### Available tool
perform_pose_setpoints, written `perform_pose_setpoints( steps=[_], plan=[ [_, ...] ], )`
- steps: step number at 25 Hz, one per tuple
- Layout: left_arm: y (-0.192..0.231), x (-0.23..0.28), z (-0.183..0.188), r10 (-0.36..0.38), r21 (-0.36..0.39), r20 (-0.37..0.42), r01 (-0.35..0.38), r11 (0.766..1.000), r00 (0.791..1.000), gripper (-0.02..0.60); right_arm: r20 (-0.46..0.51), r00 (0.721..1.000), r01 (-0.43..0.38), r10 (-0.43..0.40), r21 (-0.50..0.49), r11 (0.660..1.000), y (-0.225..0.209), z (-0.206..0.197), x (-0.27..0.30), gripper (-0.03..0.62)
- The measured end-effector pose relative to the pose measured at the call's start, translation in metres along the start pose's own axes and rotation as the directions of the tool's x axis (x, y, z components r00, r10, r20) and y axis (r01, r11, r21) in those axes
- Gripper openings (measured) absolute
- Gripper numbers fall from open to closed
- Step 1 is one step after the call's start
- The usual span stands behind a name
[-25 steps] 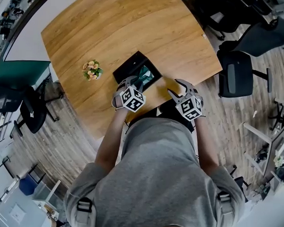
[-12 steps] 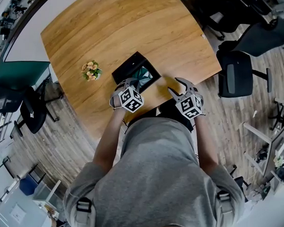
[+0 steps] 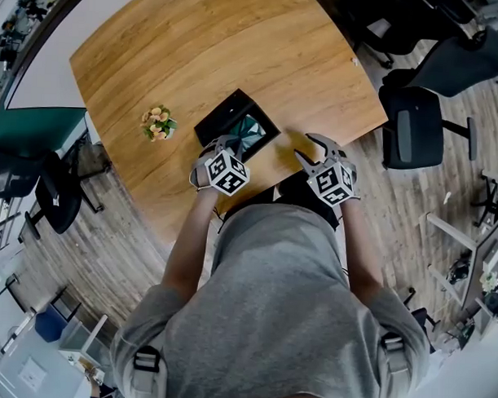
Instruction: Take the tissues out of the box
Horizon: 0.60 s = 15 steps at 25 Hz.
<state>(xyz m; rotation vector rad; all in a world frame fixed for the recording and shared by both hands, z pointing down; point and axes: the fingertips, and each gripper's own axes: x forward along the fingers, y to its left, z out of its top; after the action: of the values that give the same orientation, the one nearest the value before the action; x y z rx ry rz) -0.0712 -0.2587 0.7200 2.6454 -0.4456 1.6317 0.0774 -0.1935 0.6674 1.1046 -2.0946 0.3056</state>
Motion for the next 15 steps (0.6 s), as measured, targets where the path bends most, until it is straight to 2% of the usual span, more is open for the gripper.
perform_pose_setpoints(
  steps=[15],
  plan=[
    [0.004,-0.011,0.005,0.000,-0.046,0.019,0.000,0.999,1.000,0.018,0.013,1.000,0.004,-0.003,-0.048,0.999,-0.007,0.009,-0.011,0.216]
  ],
)
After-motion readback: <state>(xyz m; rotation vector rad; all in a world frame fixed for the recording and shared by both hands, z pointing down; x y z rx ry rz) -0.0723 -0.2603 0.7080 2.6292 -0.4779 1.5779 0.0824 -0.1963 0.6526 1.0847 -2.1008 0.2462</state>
